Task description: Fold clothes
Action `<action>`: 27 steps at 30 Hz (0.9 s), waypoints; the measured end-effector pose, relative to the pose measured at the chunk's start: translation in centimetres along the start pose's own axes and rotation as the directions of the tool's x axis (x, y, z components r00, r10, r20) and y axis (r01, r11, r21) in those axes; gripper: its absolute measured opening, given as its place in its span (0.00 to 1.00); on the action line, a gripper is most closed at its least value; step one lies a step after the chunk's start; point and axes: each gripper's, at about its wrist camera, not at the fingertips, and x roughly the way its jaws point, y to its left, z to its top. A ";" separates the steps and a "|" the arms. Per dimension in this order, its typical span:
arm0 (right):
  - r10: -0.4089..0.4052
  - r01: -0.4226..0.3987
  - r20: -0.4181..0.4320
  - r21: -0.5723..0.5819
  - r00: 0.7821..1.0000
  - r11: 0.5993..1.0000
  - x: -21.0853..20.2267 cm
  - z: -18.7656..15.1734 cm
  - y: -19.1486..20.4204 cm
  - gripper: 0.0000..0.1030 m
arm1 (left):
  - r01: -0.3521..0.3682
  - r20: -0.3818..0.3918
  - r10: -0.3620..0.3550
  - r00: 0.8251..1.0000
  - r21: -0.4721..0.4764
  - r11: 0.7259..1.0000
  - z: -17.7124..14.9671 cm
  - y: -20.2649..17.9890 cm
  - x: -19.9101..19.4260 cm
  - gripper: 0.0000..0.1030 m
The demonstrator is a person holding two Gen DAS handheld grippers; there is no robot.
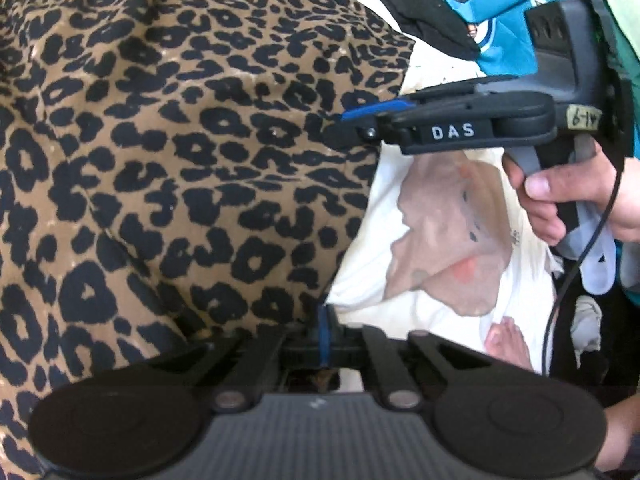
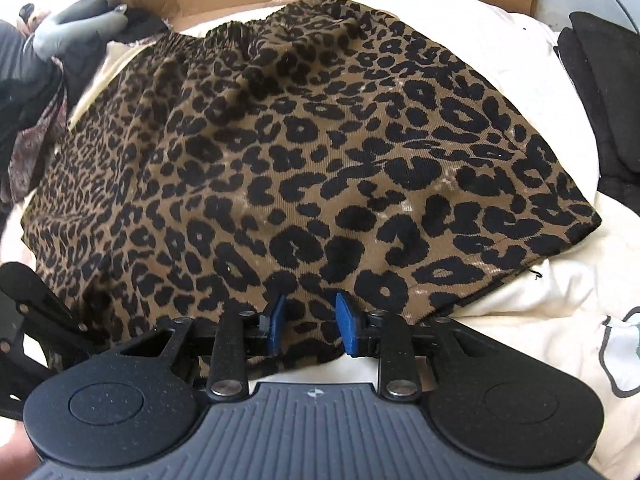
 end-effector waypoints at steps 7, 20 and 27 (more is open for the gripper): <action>-0.022 0.023 -0.033 0.009 0.999 1.000 -0.3 0.1 -0.1 0.27 | 0.048 0.088 -0.040 0.995 -0.091 0.995 -0.7 0.6 -4.6 0.09; 0.031 -0.034 0.057 0.055 0.998 0.998 -4.0 0.8 0.6 0.33 | -0.186 0.275 0.276 0.921 -0.310 0.932 -2.4 7.9 -14.1 0.54; 0.071 -0.075 0.086 0.033 0.994 0.997 -4.3 1.5 1.9 0.46 | -0.332 0.227 0.443 0.867 -0.399 0.855 -4.4 11.6 -16.4 0.68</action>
